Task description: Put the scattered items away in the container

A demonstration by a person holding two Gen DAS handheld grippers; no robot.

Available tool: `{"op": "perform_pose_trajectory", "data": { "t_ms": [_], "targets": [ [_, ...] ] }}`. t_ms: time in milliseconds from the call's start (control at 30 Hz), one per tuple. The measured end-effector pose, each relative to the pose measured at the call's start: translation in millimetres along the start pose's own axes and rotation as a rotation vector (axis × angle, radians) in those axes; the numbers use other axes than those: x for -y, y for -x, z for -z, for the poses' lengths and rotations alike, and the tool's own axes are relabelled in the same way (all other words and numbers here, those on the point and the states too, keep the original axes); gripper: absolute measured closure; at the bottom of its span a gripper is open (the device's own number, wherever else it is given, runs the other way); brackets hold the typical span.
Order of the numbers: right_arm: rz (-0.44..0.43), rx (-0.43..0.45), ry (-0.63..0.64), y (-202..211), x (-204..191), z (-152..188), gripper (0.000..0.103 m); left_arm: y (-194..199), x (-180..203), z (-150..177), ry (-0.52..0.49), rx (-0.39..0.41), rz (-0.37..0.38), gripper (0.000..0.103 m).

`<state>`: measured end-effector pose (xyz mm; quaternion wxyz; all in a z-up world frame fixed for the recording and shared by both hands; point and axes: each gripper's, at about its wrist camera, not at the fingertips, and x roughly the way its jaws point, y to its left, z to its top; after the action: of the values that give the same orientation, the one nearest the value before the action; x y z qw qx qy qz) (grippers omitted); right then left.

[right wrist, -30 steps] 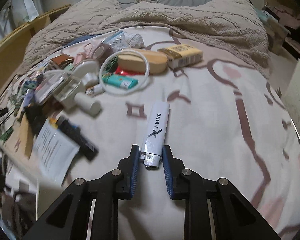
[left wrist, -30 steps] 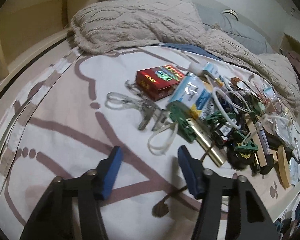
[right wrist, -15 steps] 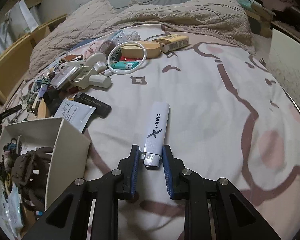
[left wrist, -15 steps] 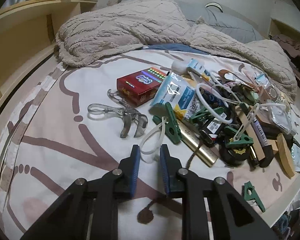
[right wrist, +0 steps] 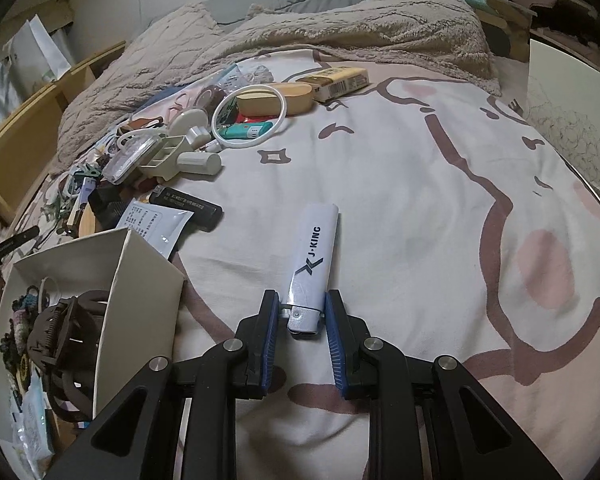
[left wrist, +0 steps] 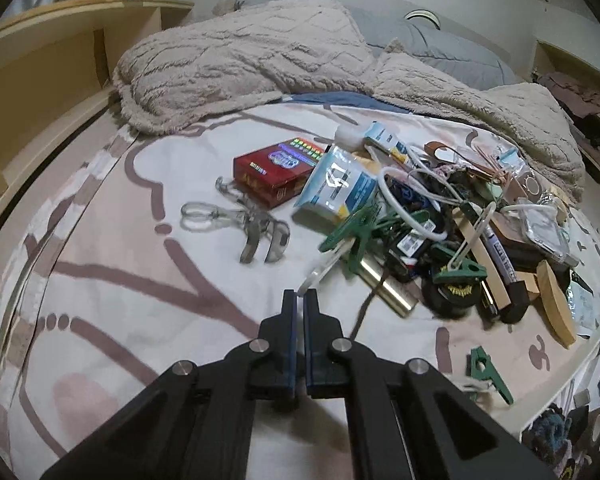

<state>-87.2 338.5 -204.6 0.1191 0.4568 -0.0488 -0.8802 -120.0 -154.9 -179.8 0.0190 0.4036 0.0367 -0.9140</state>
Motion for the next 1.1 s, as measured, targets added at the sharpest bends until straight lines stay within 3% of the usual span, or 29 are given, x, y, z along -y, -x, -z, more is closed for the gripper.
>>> {"op": "perform_pose_trajectory", "data": {
  "t_ms": [633, 900, 1000, 1100],
  "targets": [
    [-0.017, 0.002, -0.008, 0.3, 2.5, 1.5, 0.079, 50.0, -9.5, 23.2, 0.036, -0.081, -0.001, 0.099],
    [-0.011, 0.001, -0.002, 0.1, 2.3, 1.3, 0.079, 81.4, -2.0, 41.3, -0.008, -0.094, 0.032, 0.099],
    [-0.006, -0.001, 0.004, -0.3, 1.3, 1.3, 0.079, 93.2, -2.2, 46.3, -0.02, -0.097, 0.017, 0.099],
    [-0.004, -0.003, 0.005, -0.7, 1.0, 0.9, 0.079, 97.4, -8.0, 53.5, -0.029, -0.098, -0.063, 0.099]
  ]
}}
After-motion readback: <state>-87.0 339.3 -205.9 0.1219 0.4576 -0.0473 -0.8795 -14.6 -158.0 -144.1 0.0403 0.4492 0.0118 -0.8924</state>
